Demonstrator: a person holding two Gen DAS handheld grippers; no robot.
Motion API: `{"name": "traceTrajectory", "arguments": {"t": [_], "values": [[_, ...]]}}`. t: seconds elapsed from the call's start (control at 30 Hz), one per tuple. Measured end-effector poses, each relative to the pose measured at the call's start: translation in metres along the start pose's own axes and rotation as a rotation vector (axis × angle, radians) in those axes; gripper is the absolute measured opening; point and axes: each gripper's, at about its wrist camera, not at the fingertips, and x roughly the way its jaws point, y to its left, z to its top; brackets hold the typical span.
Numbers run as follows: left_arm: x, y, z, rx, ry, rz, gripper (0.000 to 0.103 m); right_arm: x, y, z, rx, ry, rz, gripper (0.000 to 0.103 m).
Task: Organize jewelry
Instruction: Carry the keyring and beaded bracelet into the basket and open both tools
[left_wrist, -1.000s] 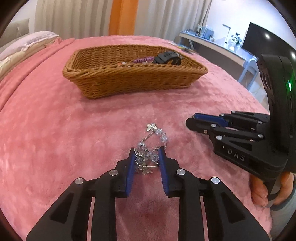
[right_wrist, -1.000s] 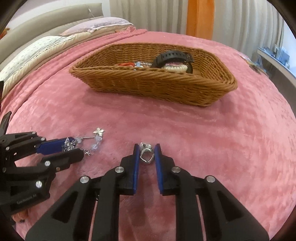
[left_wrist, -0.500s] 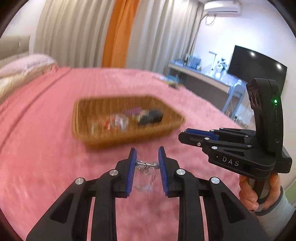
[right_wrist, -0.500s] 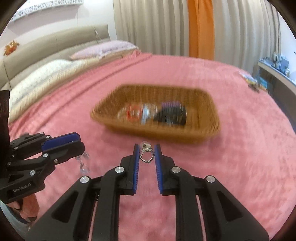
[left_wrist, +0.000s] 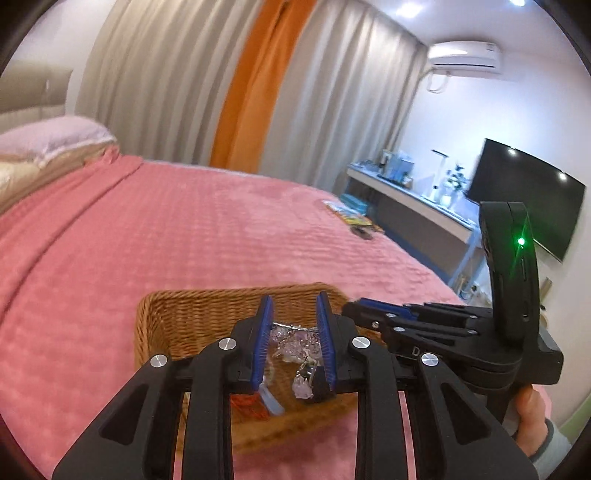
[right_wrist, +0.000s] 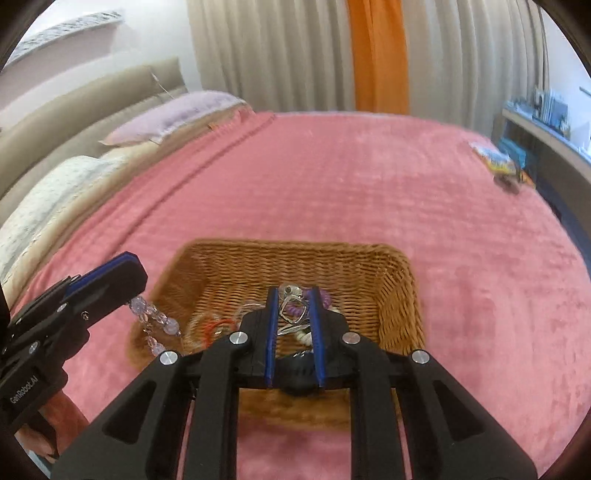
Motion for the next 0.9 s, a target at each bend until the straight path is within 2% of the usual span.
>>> {"name": "traceTrajectory", "arguments": {"t": [0.2, 0.3, 0.47, 0.5, 0.57, 0.63, 0.7, 0.8, 0.87, 0.9], "values": [[0.051, 0.027, -0.015, -0.021, 0.094, 0.060, 0.023, 0.059, -0.018, -0.001, 0.051, 0.125, -0.034, 0.014], [0.059, 0.034, -0.021, -0.037, 0.122, 0.065, 0.023, 0.075, -0.027, -0.004, 0.071, 0.161, -0.046, 0.014], [0.062, 0.042, -0.023, -0.048, 0.138, 0.068, 0.026, 0.084, -0.037, -0.007, 0.134, 0.194, -0.008, 0.016], [0.062, 0.043, -0.023, -0.049, 0.139, 0.063, 0.029, 0.082, -0.038, -0.008, 0.141, 0.189, -0.016, 0.017], [0.059, 0.042, -0.023, -0.045, 0.132, 0.068, 0.044, 0.076, -0.039, -0.007, 0.143, 0.174, -0.017, 0.028], [0.055, 0.041, -0.022, -0.037, 0.122, 0.073, 0.045, 0.068, -0.040, -0.005, 0.143, 0.154, -0.016, 0.035], [0.048, 0.039, -0.022, -0.036, 0.115, 0.072, 0.047, 0.055, -0.040, -0.005, 0.145, 0.126, -0.009, 0.035], [0.029, 0.030, -0.021, -0.022, 0.075, 0.093, 0.060, 0.024, -0.040, -0.010, 0.158, 0.066, 0.022, 0.036], [0.009, 0.017, -0.020, 0.012, 0.024, 0.123, 0.070, -0.003, -0.035, -0.022, 0.141, 0.005, 0.017, 0.047], [-0.003, 0.009, -0.020, 0.036, -0.002, 0.140, 0.073, -0.014, -0.031, -0.026, 0.128, -0.018, 0.008, 0.048]]}}
